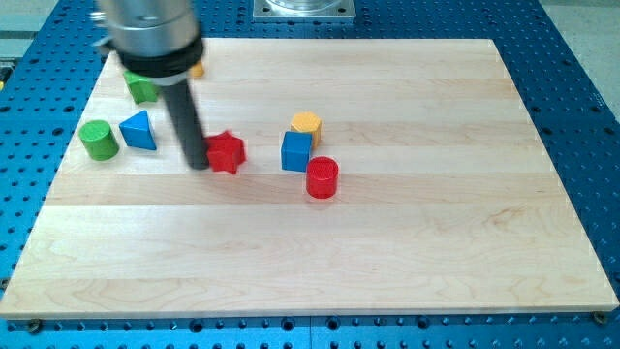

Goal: Push the green circle to the bottom left of the red star

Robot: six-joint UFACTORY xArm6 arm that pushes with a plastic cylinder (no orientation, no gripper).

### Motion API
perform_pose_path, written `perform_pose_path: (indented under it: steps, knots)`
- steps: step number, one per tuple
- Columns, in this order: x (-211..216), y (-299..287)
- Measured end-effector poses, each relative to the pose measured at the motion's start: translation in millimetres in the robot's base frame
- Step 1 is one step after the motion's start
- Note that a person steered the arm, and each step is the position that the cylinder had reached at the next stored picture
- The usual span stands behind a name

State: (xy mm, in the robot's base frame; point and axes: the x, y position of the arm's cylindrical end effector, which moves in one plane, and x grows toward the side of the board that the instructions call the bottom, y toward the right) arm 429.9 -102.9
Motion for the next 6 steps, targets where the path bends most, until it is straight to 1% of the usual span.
perform_pose_path:
  steps: [1,2,3,4,5,6]
  knots:
    - [-14.7,10.3]
    - [49.8,-76.0]
    - [82.7,-179.5]
    - [30.9,-200.5]
    - [-42.7,-185.4]
    - [-33.1,-158.4]
